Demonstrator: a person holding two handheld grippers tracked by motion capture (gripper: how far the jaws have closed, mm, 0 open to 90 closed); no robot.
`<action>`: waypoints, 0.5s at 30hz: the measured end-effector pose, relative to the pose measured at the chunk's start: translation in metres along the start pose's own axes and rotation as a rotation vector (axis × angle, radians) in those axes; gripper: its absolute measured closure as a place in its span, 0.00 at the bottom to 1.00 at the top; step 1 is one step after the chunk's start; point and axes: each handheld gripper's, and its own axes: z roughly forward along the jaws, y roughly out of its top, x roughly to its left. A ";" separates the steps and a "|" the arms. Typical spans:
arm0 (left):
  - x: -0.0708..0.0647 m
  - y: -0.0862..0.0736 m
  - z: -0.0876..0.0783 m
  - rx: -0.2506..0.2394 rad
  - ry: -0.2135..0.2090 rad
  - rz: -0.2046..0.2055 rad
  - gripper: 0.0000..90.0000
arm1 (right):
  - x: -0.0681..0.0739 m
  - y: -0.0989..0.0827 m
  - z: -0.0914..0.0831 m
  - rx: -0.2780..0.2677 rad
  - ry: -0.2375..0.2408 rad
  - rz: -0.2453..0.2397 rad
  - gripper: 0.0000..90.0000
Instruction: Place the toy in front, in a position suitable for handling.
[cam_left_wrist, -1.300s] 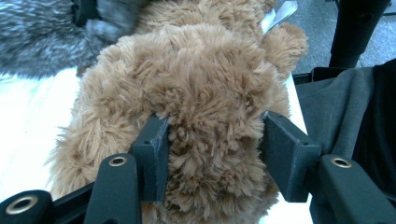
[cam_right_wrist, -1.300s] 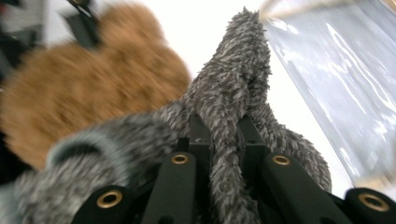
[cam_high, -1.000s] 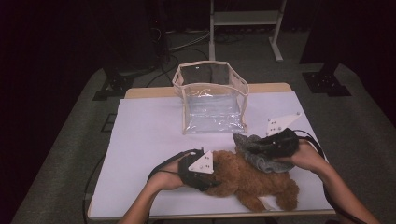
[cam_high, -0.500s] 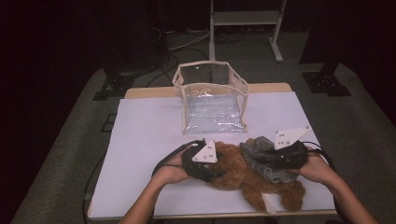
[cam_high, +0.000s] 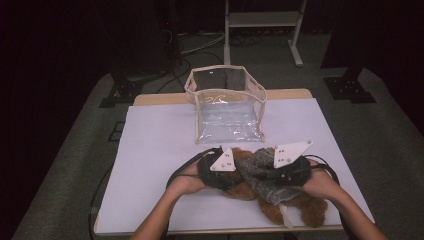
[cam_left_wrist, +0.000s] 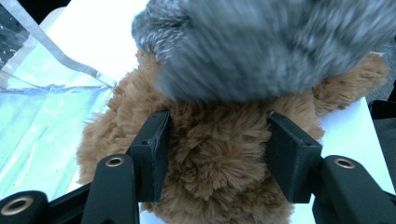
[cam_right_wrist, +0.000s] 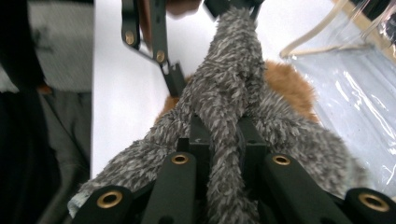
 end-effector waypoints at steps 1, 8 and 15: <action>0.000 -0.001 -0.002 0.002 -0.002 0.003 0.48 | -0.001 -0.002 0.002 0.011 -0.001 0.001 0.88; -0.003 -0.018 -0.020 0.022 -0.026 0.010 0.47 | -0.012 -0.030 -0.014 0.018 -0.039 0.061 0.89; -0.008 -0.019 0.002 0.019 -0.051 -0.017 0.51 | -0.008 -0.021 -0.017 0.039 -0.061 0.034 0.89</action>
